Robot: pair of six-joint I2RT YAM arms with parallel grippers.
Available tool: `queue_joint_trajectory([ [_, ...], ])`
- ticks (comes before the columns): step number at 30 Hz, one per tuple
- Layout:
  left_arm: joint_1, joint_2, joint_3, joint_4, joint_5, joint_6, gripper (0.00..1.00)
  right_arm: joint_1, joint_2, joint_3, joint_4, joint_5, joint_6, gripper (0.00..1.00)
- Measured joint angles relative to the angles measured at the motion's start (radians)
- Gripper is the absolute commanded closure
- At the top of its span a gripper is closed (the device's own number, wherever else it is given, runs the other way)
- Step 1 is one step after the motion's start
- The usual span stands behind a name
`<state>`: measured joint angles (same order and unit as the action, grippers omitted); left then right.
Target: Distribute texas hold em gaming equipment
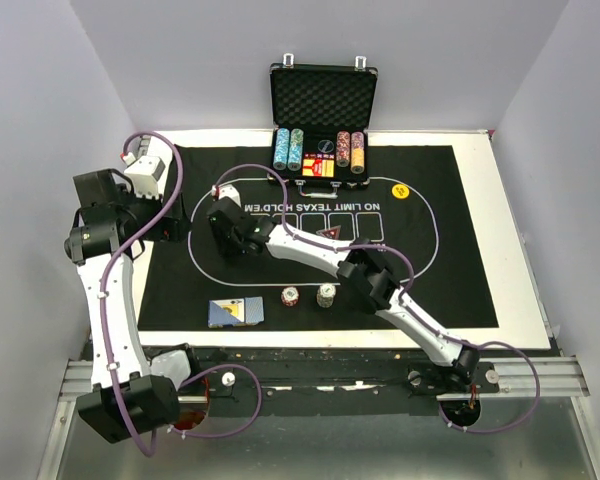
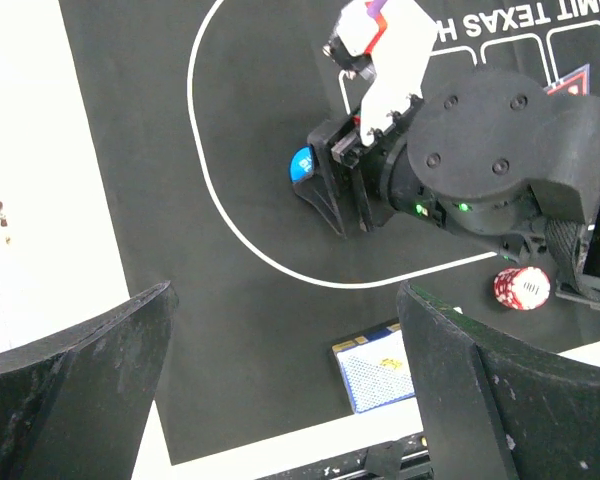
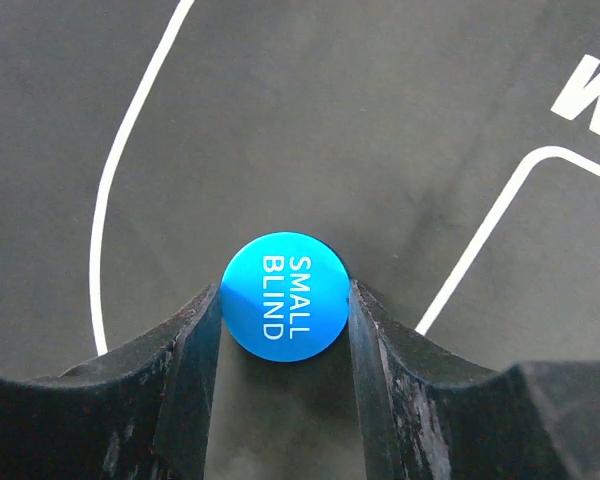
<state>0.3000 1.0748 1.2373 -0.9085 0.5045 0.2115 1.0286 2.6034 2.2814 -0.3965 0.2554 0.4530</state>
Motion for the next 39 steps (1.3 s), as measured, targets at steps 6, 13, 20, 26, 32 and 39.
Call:
queue_joint_trajectory([
  [6, 0.001, -0.045, -0.051, -0.013, 0.0, 0.018, 0.01, -0.002, 0.039, 0.047, 0.05, -0.09, 0.003, 0.18],
  [13, 0.001, -0.042, -0.063, -0.013, 0.0, 0.024, 0.01, -0.005, 0.046, 0.06, 0.104, -0.111, -0.02, 0.12],
  [20, 0.002, -0.037, -0.063, -0.013, 0.0, 0.024, 0.01, -0.047, -0.204, -0.309, 0.131, -0.036, -0.057, 0.14],
  [26, 0.002, -0.033, -0.061, -0.013, 0.001, 0.024, 0.01, -0.169, -0.497, -0.658, 0.179, 0.084, -0.089, 0.18],
  [32, 0.002, -0.028, -0.055, -0.013, 0.002, 0.024, 0.01, -0.236, -0.565, -0.81, 0.198, 0.18, -0.129, 0.25],
  [39, 0.002, -0.026, -0.048, -0.014, 0.003, 0.024, 0.01, -0.225, -0.565, -0.869, 0.192, 0.206, -0.142, 0.29],
])
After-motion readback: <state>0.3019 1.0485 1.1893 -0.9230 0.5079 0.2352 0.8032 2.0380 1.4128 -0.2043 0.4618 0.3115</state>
